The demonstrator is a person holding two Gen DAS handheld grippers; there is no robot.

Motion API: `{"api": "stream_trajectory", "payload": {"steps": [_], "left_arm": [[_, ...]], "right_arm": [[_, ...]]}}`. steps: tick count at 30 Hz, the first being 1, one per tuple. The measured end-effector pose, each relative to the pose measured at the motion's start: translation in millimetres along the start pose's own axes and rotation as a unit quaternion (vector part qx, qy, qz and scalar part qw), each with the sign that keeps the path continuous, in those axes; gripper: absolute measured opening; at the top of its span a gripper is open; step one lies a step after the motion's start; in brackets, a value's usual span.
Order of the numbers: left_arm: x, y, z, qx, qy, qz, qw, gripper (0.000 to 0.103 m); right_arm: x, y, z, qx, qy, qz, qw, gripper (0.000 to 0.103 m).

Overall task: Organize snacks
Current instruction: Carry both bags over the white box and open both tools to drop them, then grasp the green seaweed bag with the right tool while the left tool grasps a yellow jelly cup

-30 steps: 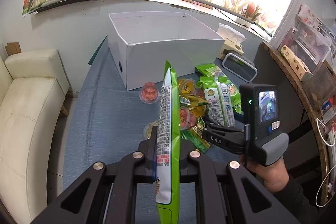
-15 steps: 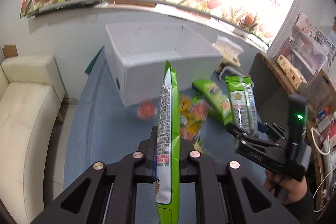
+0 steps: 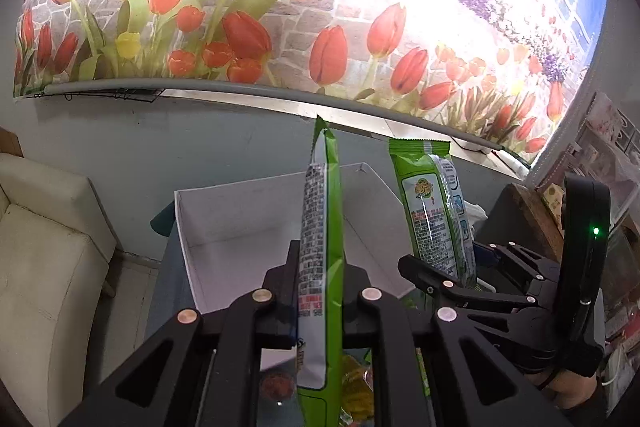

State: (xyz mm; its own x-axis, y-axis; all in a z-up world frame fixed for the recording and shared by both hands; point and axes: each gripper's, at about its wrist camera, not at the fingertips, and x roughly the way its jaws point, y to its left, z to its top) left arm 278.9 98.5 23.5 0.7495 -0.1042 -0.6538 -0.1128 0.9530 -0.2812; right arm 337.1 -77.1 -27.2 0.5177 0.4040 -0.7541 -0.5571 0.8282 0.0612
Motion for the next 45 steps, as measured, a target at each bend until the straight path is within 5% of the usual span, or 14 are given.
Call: {"api": "stream_trajectory", "payload": {"steps": [2,4,5,7,18,28,31,37,45], "left_arm": [[17.5,6.5,10.9,0.001,0.002,-0.005,1.0000,0.020],[31.4,12.4,14.8,0.000,0.010,0.009,0.9999,0.068],[40.9,17.1,17.4,-0.002,0.019,0.018,0.9997,0.103],[47.6,23.9,17.9,-0.001,0.013,0.027,0.9995,0.103],[31.0,36.1,-7.7,0.004,-0.010,0.057,0.9983,0.103],[-2.3,11.5,-46.6,0.050,-0.018,0.061,0.9967,0.103],[-18.8,3.6,-67.9,0.067,-0.019,0.062,0.9956,0.103],[-57.7,-9.3,-128.9,0.085,-0.015,0.036,0.9956,0.103],[-88.2,-27.5,-214.4,0.086,0.026,0.033,0.9954,0.103]], "right_arm": [[19.4,-4.2,13.8,0.002,0.012,0.012,1.000,0.072],[35.0,-6.9,25.7,0.003,0.014,0.019,1.000,0.079],[42.4,-8.6,29.3,0.004,0.019,0.018,1.000,0.085],[55.1,-11.9,34.7,0.006,0.021,0.007,1.000,0.103],[44.5,-18.7,14.8,0.013,-0.007,0.000,1.000,0.103],[-14.8,-10.5,-55.4,-0.024,-0.056,0.003,0.998,0.103],[-34.7,-15.9,-83.9,-0.010,-0.045,0.028,0.999,0.103],[-50.4,-34.9,-137.3,-0.008,-0.036,-0.038,0.999,0.103],[2.5,-62.2,-163.4,0.002,0.035,-0.056,0.998,0.103]]}}
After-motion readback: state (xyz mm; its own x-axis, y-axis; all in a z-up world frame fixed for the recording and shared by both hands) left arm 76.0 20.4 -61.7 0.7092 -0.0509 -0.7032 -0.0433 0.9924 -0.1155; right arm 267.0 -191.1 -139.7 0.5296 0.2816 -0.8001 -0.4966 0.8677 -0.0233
